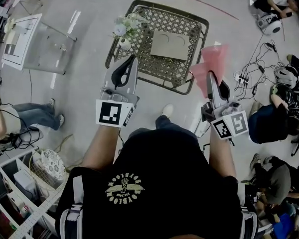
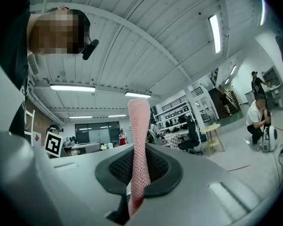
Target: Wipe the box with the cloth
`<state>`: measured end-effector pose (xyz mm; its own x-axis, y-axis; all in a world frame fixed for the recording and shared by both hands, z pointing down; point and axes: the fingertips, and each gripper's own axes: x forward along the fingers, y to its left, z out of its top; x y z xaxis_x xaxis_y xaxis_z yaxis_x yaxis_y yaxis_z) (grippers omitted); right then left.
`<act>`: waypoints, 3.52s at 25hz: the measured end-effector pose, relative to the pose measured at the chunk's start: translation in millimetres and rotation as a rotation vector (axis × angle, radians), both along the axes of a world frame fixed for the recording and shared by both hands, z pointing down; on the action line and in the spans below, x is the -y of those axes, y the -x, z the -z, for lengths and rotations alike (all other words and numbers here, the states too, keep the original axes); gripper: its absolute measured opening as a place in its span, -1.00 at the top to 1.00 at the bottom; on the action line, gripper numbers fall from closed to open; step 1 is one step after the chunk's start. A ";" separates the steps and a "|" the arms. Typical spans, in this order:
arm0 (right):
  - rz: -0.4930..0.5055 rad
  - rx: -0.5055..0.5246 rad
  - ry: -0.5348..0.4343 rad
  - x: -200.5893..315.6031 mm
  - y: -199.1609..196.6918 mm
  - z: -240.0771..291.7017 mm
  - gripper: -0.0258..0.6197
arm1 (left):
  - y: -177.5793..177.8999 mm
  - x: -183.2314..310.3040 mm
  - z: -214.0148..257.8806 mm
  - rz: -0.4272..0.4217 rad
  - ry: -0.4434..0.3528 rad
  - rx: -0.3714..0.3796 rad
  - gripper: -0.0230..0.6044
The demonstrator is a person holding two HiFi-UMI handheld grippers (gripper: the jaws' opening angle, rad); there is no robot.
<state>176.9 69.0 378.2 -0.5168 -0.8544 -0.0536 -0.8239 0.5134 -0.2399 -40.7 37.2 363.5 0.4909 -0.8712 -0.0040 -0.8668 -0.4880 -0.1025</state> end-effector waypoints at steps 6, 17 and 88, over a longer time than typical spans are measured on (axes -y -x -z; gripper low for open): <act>0.043 0.026 -0.006 28.6 -11.0 -4.3 0.87 | -1.7 11.1 -4.1 0.059 0.004 0.014 0.93; 0.066 0.064 -0.004 59.2 4.8 0.4 0.87 | 11.5 33.1 1.4 0.062 0.014 0.017 0.93; -0.202 -0.311 1.186 295.1 15.4 -493.8 0.87 | 81.5 240.2 -76.7 0.010 0.217 0.024 0.93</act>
